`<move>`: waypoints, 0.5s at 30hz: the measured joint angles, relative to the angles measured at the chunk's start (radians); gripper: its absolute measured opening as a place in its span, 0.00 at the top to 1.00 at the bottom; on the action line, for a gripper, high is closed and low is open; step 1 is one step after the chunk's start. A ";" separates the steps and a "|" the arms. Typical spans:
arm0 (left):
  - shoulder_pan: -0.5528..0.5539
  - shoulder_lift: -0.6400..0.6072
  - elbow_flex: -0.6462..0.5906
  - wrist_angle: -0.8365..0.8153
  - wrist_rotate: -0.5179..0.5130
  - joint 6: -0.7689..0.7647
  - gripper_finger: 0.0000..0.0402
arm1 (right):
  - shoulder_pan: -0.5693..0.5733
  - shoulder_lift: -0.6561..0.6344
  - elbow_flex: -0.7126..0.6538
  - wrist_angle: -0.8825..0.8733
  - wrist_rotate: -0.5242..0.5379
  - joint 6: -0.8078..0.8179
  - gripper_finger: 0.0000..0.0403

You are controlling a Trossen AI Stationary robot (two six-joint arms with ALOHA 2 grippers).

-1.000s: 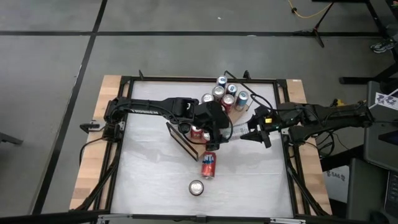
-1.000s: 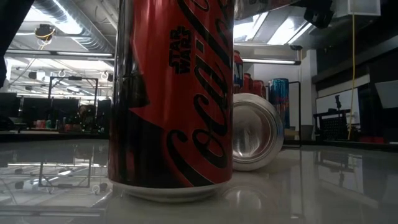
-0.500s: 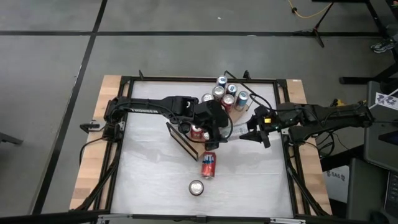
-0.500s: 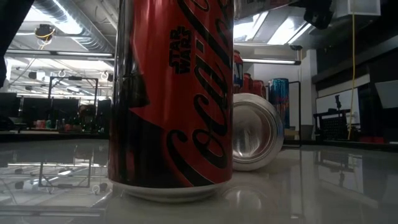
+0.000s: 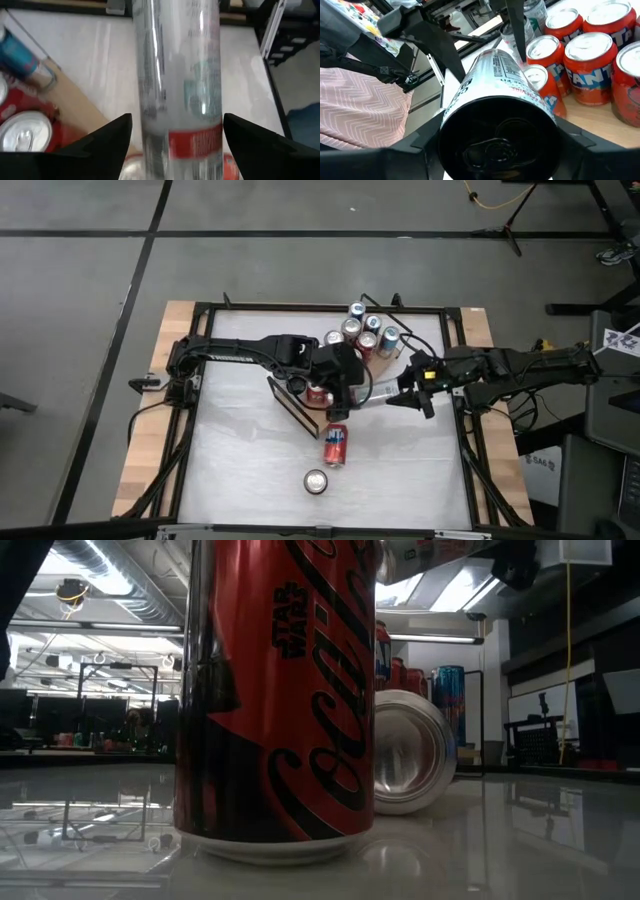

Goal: Place canned beverage on shelf
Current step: Put the white pink soda can on the shelf aligned with the other white pink soda cans

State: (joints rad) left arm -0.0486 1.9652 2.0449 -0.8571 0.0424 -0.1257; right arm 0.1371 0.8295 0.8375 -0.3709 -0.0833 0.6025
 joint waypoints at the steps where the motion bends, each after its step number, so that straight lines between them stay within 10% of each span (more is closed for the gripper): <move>1: 0.000 0.000 0.005 -0.022 0.000 0.000 0.24 | 0.000 0.000 0.000 -0.004 0.001 0.000 0.40; 15: -0.011 -0.011 0.105 -0.378 -0.001 0.011 0.24 | 0.001 0.000 0.000 -0.034 -0.015 0.065 0.39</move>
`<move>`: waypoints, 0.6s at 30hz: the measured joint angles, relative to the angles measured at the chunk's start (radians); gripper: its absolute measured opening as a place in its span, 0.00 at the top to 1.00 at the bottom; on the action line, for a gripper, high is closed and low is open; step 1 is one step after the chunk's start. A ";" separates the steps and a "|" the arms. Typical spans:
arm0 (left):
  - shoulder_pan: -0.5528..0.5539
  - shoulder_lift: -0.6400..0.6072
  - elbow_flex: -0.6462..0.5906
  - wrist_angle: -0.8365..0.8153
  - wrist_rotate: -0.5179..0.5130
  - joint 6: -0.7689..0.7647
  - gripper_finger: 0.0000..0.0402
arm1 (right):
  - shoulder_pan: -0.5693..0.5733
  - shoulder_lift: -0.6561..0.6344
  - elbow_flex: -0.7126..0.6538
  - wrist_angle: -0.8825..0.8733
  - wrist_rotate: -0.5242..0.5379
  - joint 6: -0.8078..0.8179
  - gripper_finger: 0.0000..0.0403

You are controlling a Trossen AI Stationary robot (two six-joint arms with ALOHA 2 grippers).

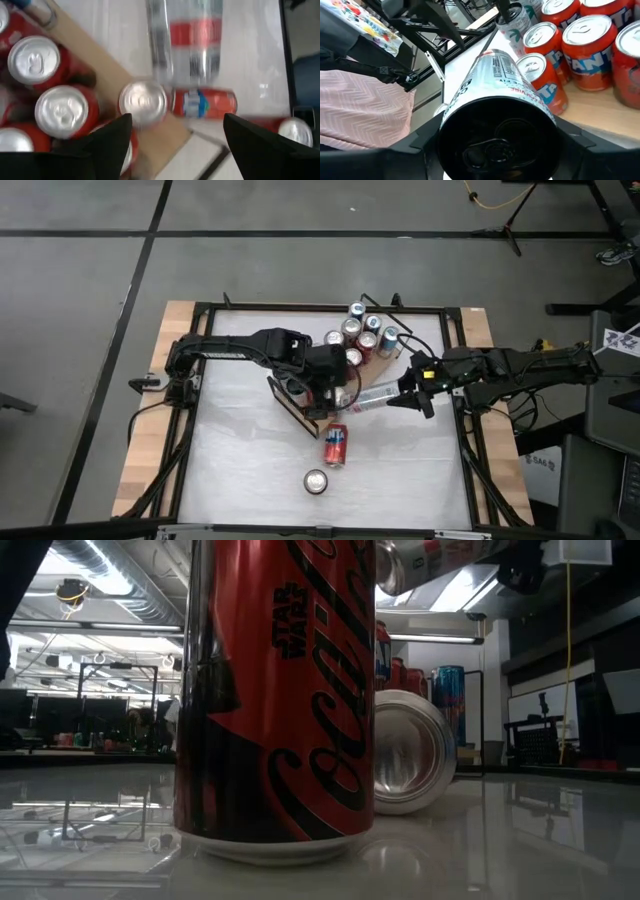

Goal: Place canned beverage on shelf
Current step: Put the white pink soda can on the shelf aligned with the other white pink soda cans

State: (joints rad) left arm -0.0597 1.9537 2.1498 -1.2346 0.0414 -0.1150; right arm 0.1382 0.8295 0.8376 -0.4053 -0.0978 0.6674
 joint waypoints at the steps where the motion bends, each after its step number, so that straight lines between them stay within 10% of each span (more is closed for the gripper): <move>1: -0.004 -0.009 0.000 -0.021 -0.005 0.011 0.24 | 0.000 0.000 0.000 0.000 -0.001 0.010 0.39; 10: -0.079 -0.187 -0.043 -0.086 -0.274 -0.032 0.24 | 0.000 0.000 0.000 0.005 0.000 0.070 0.39; 18: -0.184 -0.354 -0.348 -0.022 -0.482 -0.185 0.24 | 0.000 0.022 0.073 -0.095 -0.018 0.115 0.39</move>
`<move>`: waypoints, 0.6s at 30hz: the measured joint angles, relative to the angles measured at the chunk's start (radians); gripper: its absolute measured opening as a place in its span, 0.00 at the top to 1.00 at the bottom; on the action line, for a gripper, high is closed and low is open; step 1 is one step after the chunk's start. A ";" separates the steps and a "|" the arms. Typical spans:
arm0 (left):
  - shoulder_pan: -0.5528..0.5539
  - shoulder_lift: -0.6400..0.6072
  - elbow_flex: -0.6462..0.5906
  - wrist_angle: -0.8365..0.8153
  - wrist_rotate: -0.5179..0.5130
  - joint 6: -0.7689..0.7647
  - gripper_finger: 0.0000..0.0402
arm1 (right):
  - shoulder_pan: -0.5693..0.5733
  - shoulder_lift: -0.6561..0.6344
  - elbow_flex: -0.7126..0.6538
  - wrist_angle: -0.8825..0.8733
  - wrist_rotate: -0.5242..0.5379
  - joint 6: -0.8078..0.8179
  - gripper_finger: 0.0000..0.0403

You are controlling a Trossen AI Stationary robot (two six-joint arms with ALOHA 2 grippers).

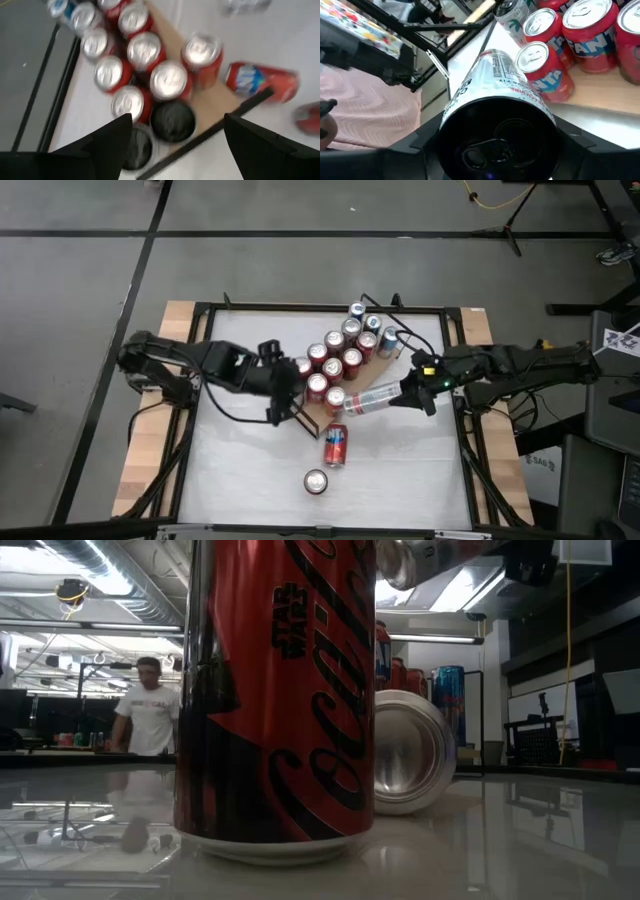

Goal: Place canned beverage on shelf
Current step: Put the white pink soda can on the shelf aligned with the other white pink soda cans

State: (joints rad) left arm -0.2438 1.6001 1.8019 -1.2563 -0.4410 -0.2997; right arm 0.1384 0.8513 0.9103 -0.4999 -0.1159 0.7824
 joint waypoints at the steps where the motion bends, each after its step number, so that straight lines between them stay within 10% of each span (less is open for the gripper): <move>1: -0.009 -0.025 -0.055 0.016 -0.014 -0.019 0.24 | 0.001 0.012 0.028 -0.040 0.005 0.000 0.39; 18: -0.099 -0.523 -0.699 0.365 -0.057 -0.117 0.24 | 0.031 0.394 0.442 -0.627 0.090 0.112 0.39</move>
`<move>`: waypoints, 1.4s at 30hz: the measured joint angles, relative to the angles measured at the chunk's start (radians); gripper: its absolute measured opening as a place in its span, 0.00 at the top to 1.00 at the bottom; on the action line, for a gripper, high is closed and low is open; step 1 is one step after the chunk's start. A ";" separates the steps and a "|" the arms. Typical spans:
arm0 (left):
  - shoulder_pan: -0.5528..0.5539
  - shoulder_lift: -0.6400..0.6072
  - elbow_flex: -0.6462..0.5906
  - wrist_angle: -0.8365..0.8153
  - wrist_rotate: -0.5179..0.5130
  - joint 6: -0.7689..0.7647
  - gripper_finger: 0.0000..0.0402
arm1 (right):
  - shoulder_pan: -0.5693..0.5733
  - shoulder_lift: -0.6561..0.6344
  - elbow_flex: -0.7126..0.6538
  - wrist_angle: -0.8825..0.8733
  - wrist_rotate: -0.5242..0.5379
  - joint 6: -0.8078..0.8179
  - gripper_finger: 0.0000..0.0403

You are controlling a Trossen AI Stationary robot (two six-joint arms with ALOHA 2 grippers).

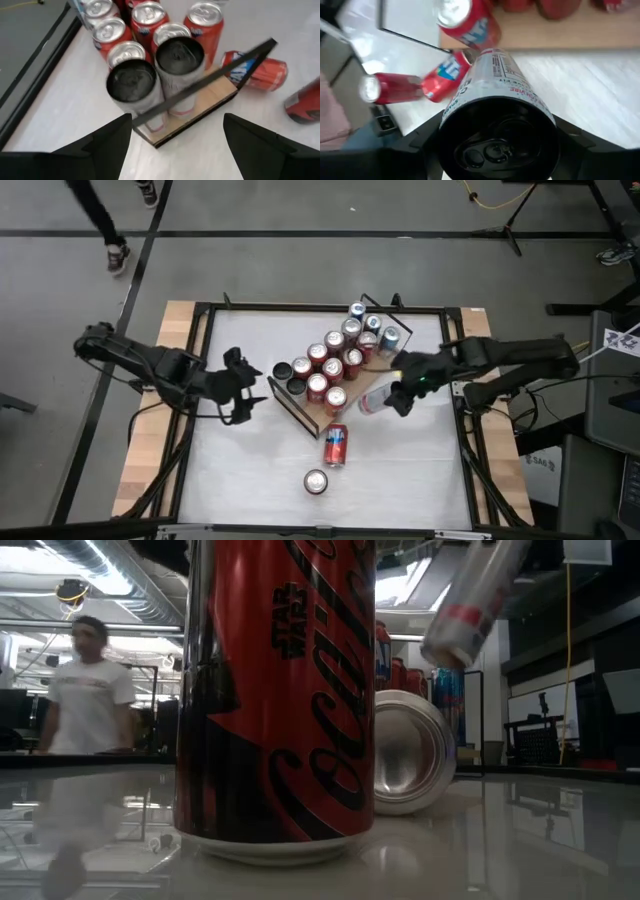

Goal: Place canned beverage on shelf
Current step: Put the white pink soda can on the shelf aligned with the other white pink soda cans

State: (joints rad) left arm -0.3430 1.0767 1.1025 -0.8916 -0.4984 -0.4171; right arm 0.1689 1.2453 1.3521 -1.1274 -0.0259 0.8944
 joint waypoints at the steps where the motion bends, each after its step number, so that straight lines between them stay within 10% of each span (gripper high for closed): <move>1: -0.007 -0.016 -0.024 0.015 0.000 0.002 0.24 | 0.009 0.019 0.000 -0.004 0.003 0.018 0.39; 15: -0.070 -0.107 -0.285 0.259 0.002 0.035 0.24 | 0.135 0.240 0.000 -0.084 0.033 0.238 0.39; 42: -0.079 -0.108 -0.298 0.309 0.002 0.060 0.24 | 0.132 0.372 0.000 -0.074 -0.072 0.410 0.30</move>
State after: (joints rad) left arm -0.4221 0.9691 0.8043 -0.5827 -0.4966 -0.3571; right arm 0.3008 1.6173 1.3521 -1.2017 -0.0976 1.3045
